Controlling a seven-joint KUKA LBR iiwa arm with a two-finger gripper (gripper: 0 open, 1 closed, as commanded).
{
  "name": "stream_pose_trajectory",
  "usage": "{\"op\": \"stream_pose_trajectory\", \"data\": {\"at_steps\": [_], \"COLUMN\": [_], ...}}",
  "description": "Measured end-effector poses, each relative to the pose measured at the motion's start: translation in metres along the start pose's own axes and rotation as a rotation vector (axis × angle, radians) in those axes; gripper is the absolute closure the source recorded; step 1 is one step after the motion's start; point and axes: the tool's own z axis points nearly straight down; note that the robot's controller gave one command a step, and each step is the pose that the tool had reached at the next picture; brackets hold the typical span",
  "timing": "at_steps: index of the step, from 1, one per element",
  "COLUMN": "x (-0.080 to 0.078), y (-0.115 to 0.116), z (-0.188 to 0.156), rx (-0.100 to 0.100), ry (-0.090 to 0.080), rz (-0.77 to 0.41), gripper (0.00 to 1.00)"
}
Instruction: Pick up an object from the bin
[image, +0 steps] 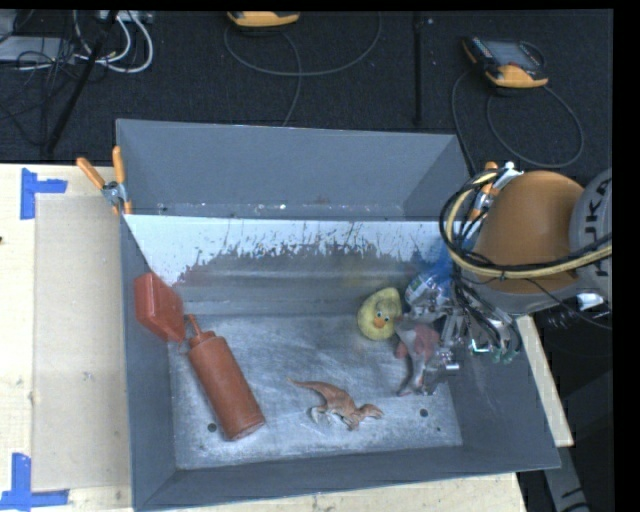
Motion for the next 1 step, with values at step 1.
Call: {"op": "stream_pose_trajectory", "data": {"at_steps": [1], "x": [-0.0019], "y": [0.0003], "z": [-0.0038], "rx": [0.001], "ry": [-0.007], "rz": [-0.003], "gripper": [0.00]}}
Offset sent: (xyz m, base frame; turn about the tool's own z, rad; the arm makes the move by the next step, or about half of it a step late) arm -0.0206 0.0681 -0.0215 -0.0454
